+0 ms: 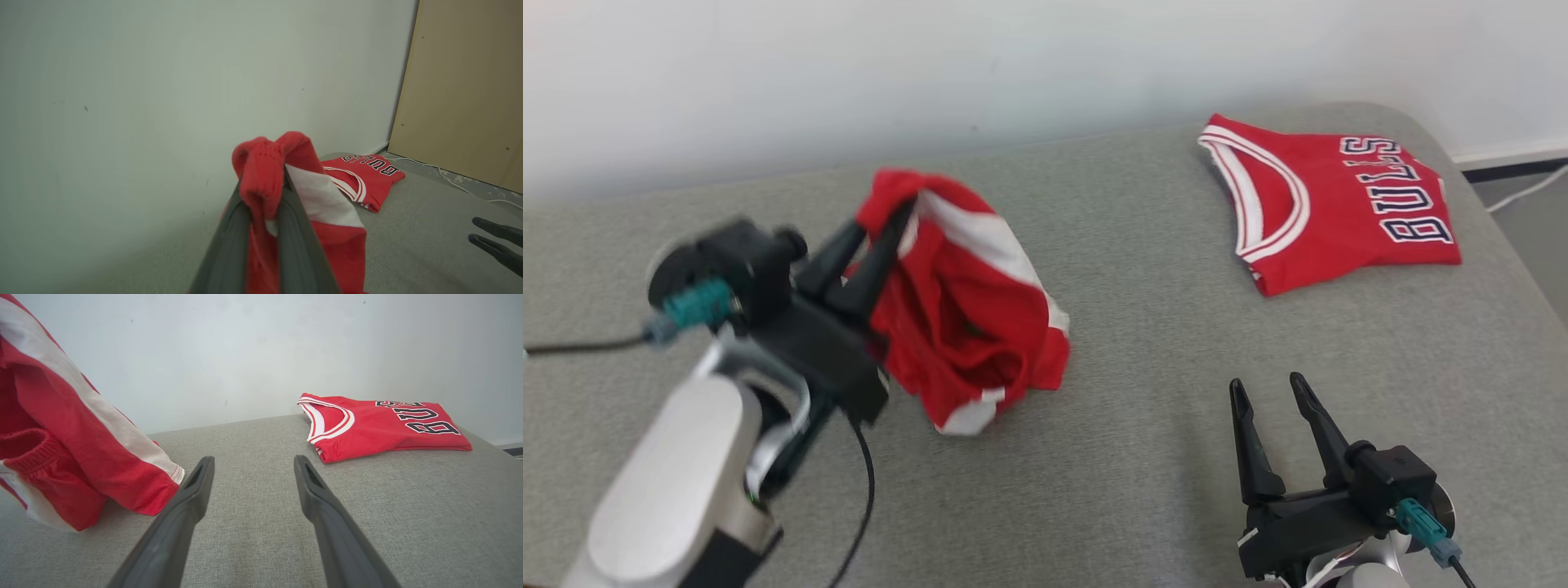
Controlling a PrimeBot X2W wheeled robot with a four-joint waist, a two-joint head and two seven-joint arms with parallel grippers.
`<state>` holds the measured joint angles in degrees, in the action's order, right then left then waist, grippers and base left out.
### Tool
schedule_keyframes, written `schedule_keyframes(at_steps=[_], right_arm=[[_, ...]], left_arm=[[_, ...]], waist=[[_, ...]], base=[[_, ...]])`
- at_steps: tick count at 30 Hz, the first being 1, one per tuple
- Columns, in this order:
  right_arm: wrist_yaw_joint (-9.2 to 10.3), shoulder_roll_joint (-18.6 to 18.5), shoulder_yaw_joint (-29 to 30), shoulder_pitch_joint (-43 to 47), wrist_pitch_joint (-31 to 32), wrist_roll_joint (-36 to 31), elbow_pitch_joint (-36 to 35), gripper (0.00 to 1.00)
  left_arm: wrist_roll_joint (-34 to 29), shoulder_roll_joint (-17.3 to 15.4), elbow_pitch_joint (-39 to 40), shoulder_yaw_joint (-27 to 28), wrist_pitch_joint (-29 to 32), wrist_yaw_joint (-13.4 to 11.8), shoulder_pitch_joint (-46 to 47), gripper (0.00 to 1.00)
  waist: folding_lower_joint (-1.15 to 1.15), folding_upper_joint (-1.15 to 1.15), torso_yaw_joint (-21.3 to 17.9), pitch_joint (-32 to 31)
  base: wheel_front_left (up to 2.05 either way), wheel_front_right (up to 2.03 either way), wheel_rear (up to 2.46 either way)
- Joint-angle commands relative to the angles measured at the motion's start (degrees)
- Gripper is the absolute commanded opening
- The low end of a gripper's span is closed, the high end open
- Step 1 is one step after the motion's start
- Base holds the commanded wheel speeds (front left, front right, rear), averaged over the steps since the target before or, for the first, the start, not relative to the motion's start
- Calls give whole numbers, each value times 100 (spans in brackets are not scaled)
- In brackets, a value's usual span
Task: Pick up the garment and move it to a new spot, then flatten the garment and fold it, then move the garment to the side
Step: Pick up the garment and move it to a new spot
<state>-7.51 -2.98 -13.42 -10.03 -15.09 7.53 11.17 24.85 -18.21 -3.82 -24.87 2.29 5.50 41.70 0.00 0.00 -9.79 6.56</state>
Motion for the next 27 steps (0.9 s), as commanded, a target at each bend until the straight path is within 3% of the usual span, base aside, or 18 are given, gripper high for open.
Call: schedule_keyframes(at_steps=[1,12,21,27], right_arm=[[5,12,-10,-20,-6,-54,7,100],[5,-92,-11,-43,-6,-73,46,100],[5,-112,-59,-76,-6,-32,89,100],[5,-112,-112,-75,-6,29,126,100]], left_arm=[[10,-30,27,-67,-91,-43,-329,0],[172,254,-333,-205,-800,-244,-1497,0],[-65,62,-934,-157,-1167,-386,-1506,0],[96,80,-1474,-37,-1350,-385,-1560,0]], waist=[[0,0,210,40],[0,0,738,90],[0,0,930,92],[0,0,919,86]], base=[[0,0,0],[0,0,0],[0,0,0],[0,0,0]])
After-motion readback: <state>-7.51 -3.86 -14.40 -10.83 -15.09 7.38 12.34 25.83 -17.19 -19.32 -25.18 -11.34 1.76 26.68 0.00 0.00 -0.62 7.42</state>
